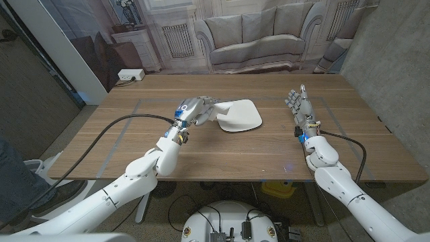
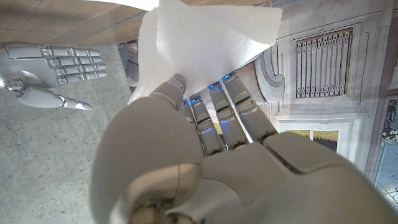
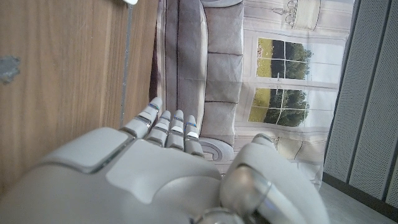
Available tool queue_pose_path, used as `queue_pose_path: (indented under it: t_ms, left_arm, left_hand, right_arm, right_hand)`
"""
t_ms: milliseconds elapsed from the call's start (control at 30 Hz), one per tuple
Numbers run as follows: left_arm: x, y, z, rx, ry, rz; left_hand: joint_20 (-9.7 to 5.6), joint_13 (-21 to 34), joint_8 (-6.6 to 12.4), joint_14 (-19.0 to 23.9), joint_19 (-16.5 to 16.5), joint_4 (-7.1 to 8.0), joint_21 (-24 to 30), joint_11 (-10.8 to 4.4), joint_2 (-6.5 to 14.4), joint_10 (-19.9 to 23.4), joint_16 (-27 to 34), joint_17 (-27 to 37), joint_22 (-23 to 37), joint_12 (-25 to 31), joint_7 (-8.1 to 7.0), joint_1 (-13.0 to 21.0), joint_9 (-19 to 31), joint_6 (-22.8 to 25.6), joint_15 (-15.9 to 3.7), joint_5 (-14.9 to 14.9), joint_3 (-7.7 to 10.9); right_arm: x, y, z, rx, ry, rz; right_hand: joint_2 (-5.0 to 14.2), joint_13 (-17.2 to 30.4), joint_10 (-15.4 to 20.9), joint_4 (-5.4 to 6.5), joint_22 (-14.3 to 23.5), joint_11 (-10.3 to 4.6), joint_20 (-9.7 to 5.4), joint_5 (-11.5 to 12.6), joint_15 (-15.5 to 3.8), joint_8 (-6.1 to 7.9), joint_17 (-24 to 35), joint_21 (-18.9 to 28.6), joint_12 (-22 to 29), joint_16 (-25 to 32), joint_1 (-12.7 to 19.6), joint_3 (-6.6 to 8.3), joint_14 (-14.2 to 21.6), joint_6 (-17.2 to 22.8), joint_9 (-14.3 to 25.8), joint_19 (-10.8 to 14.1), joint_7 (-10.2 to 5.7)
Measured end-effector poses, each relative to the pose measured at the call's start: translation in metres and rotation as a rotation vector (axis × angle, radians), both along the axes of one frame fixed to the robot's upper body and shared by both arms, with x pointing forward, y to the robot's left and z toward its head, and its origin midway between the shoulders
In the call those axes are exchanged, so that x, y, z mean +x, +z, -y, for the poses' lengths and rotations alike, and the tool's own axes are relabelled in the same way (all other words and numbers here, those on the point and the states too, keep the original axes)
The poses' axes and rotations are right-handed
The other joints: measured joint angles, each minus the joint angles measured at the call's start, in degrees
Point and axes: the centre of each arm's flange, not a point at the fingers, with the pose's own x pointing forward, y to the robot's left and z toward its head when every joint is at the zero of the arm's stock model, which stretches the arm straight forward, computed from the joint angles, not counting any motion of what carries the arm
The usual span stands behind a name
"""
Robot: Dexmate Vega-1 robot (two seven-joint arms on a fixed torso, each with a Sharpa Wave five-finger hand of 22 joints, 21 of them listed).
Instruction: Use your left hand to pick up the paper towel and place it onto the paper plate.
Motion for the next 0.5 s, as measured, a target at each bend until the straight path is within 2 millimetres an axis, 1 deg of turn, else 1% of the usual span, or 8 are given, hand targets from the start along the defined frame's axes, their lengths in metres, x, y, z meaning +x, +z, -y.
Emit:
queue_pose_path:
  t_ms: [333, 500]
  left_arm:
    - [0.012, 0.006, 0.001, -0.007, -0.007, -0.010]
    - [0.017, 0.009, 0.005, -0.004, -0.015, -0.009]
  left_hand:
    - [-0.11, 0.00, 0.00, -0.23, -0.13, 0.00, -0.18, 0.00, -0.16, 0.00, 0.00, -0.01, 0.00, 0.00, 0.00, -0.44, 0.00, 0.00, -0.23, 0.00, 0.00]
    - [-0.01, 0.00, 0.00, -0.23, -0.61, 0.24, -0.18, 0.00, 0.06, 0.00, 0.00, -0.01, 0.00, -0.06, 0.00, -0.67, 0.00, 0.00, -0.23, 0.00, -0.25]
  right_arm:
    - [-0.001, -0.003, 0.001, 0.009, -0.004, 0.000]
    - [-0.003, -0.006, 0.004, 0.016, -0.011, -0.001]
  right_hand:
    - [0.15, 0.00, 0.00, -0.16, 0.00, 0.00, 0.00, 0.00, 0.00, 0.00, 0.00, 0.00, 0.00, 0.00, 0.15, 0.16, 0.00, 0.00, 0.00, 0.00, 0.00]
    - [0.15, 0.00, 0.00, -0.16, 0.00, 0.00, 0.00, 0.00, 0.00, 0.00, 0.00, -0.20, 0.00, 0.00, 0.15, 0.16, 0.00, 0.00, 0.00, 0.00, 0.00]
